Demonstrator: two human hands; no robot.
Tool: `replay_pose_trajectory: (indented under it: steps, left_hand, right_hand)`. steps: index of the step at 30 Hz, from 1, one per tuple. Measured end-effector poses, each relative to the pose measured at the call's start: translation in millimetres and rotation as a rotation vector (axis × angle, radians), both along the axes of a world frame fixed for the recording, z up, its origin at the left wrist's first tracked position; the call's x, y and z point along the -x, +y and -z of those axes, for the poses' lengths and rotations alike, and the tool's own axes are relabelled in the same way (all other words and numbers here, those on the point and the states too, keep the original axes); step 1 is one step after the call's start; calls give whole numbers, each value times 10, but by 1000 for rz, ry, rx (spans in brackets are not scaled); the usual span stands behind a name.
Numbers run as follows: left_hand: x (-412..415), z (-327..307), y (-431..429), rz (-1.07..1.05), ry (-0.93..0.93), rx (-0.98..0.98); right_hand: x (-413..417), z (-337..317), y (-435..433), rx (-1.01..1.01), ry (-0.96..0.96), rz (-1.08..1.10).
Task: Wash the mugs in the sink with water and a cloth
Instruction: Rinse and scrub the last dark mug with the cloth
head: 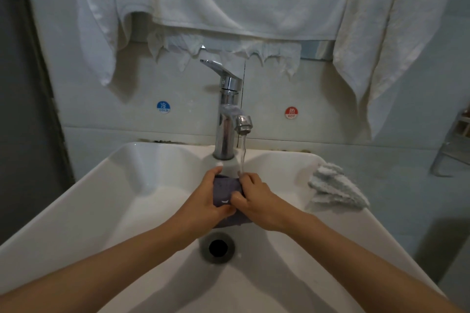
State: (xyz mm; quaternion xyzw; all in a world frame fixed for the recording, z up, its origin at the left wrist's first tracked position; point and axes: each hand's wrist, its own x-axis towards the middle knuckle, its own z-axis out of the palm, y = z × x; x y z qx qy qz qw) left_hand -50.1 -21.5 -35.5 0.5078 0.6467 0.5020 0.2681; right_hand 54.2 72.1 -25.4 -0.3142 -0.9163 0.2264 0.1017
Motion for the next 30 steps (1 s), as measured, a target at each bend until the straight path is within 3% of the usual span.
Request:
replay_pose_trajectory:
  steps: [6, 12, 19, 26, 30]
  left_hand:
    - [30, -72, 25, -56, -433, -15]
    - [-28, -128, 170, -180, -232, -103]
    - [-26, -195, 255, 39, -143, -41]
    - [-64, -177, 364, -199, -69, -149]
    - [15, -145, 298, 14, -135, -102]
  right_hand:
    - [-132, -133, 49, 49, 10, -157]
    - [-235, -141, 227, -94, 19, -154]
    - [-306, -163, 369, -118, 73, -114]
    - [-252, -154, 319, -131, 95, -115]
    - [-282, -164, 365, -135, 89, -100]
